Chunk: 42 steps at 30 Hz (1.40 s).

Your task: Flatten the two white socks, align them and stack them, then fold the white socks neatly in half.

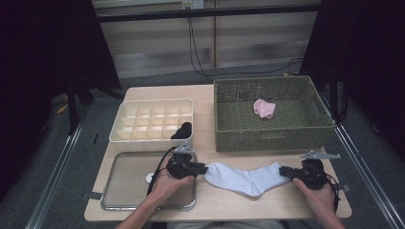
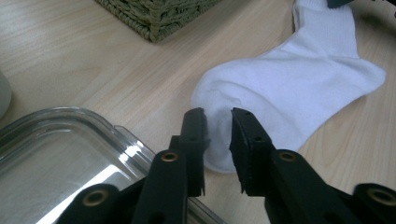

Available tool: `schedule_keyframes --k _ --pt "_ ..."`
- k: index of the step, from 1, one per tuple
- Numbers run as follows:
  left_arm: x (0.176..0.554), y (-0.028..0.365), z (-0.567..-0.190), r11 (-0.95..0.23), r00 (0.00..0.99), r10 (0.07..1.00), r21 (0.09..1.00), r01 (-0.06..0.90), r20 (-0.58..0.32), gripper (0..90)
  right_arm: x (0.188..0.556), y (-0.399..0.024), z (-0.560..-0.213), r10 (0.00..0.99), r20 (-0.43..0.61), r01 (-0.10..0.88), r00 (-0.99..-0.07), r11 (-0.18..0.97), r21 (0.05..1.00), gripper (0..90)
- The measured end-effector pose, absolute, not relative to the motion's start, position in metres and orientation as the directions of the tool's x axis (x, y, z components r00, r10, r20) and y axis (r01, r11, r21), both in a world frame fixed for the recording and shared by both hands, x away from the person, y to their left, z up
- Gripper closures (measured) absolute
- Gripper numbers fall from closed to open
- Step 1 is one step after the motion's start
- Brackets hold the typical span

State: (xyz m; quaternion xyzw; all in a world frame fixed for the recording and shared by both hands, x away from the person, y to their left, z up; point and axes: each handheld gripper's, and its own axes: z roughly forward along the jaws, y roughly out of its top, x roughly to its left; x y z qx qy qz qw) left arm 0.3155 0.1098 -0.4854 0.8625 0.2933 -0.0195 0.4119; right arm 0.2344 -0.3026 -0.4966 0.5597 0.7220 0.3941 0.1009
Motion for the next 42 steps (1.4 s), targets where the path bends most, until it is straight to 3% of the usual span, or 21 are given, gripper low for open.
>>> schedule_keyframes --k 13,19,26,32,42 --pt "0.304 0.112 -0.482 -0.502 0.834 0.489 0.7 0.508 -0.255 52.7 0.244 -0.309 -0.5 0.892 0.283 0.719 -0.351 0.063 0.692 76.8" --pt "0.303 0.107 -0.486 -0.501 0.841 0.472 0.704 0.504 -0.265 52.1 0.243 -0.309 -0.499 0.894 0.284 0.705 -0.346 0.048 0.708 62.9" --pt "0.299 0.109 -0.488 -0.516 0.851 0.463 0.705 0.487 -0.248 53.6 0.246 -0.306 -0.502 0.894 0.27 0.718 -0.357 0.078 0.692 59.6" --pt "0.298 0.109 -0.491 -0.521 0.846 0.468 0.694 0.496 -0.254 54.2 0.246 -0.303 -0.505 0.887 0.252 0.697 -0.387 0.102 0.709 63.1" --pt "0.297 0.104 -0.495 -0.531 0.85 0.464 0.691 0.491 -0.247 57.2 0.245 -0.3 -0.504 0.894 0.243 0.706 -0.376 0.106 0.7 77.1"
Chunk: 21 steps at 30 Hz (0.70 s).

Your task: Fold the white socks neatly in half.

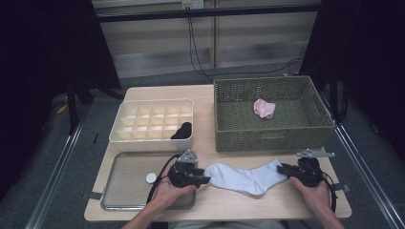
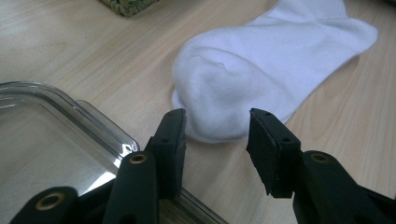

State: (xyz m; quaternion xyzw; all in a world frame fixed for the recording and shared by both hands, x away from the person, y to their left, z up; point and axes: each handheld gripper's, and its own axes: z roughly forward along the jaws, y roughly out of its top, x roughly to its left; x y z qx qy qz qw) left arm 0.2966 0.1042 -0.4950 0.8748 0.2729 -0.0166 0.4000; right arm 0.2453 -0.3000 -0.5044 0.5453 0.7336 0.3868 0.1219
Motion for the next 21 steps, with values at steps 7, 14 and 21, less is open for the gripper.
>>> schedule_keyframes --k 7,14,21 --pt "0.298 0.106 -0.495 -0.543 0.854 0.462 0.686 0.485 -0.238 61.6 0.246 -0.302 -0.501 0.875 0.297 0.708 -0.381 0.07 0.703 81.7" --pt "0.298 0.104 -0.498 -0.546 0.855 0.46 0.682 0.486 -0.242 64.2 0.246 -0.303 -0.496 0.858 0.345 0.704 -0.381 0.028 0.71 82.2" --pt "0.296 0.104 -0.499 -0.541 0.852 0.457 0.68 0.494 -0.255 65.8 0.247 -0.304 -0.49 0.845 0.366 0.687 -0.389 0.002 0.726 82.2"
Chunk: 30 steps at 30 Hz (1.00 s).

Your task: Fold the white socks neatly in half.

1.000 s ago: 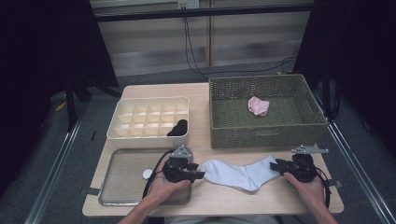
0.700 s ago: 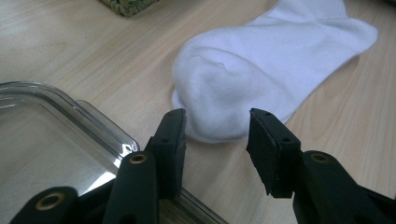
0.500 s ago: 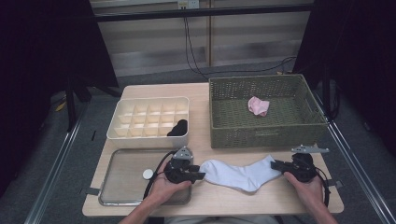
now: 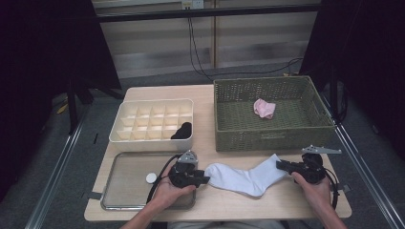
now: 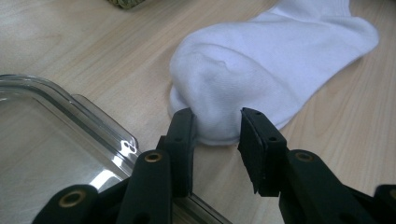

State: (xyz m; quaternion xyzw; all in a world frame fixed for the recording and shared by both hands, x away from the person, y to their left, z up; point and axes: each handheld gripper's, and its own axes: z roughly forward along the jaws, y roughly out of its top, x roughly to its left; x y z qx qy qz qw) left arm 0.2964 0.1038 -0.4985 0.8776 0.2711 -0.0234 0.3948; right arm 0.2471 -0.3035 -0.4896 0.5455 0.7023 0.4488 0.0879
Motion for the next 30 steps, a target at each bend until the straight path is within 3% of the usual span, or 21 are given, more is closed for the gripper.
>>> schedule_keyframes --k 30 --pt "0.287 0.103 -0.498 -0.539 0.849 0.463 0.679 0.499 -0.257 68.2 0.251 -0.291 -0.457 0.776 0.428 0.626 -0.463 -0.055 0.778 82.8"
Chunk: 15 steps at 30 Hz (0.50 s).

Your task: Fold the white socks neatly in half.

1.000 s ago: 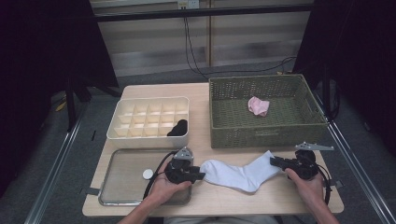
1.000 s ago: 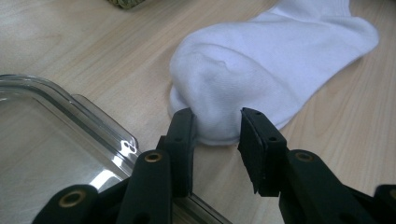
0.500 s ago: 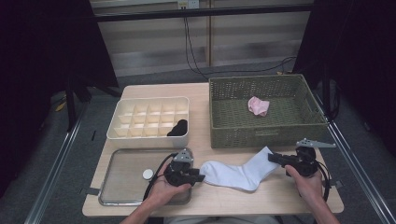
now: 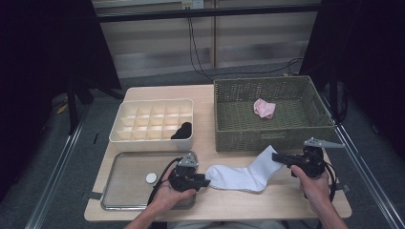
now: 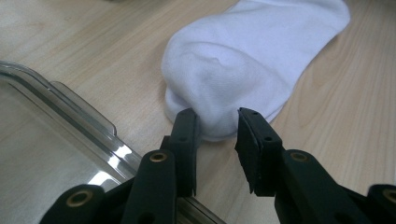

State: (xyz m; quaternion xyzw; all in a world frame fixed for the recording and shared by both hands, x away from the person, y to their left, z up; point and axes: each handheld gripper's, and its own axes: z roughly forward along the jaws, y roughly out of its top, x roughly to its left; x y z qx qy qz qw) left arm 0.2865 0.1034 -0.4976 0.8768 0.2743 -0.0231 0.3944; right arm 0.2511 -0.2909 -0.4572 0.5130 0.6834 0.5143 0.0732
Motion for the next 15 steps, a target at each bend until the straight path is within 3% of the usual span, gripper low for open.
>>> schedule_keyframes --k 15 --pt "0.289 0.102 -0.497 -0.534 0.843 0.472 0.678 0.505 -0.257 69.8 0.254 -0.265 -0.451 0.738 0.424 0.61 -0.525 -0.022 0.792 82.6"
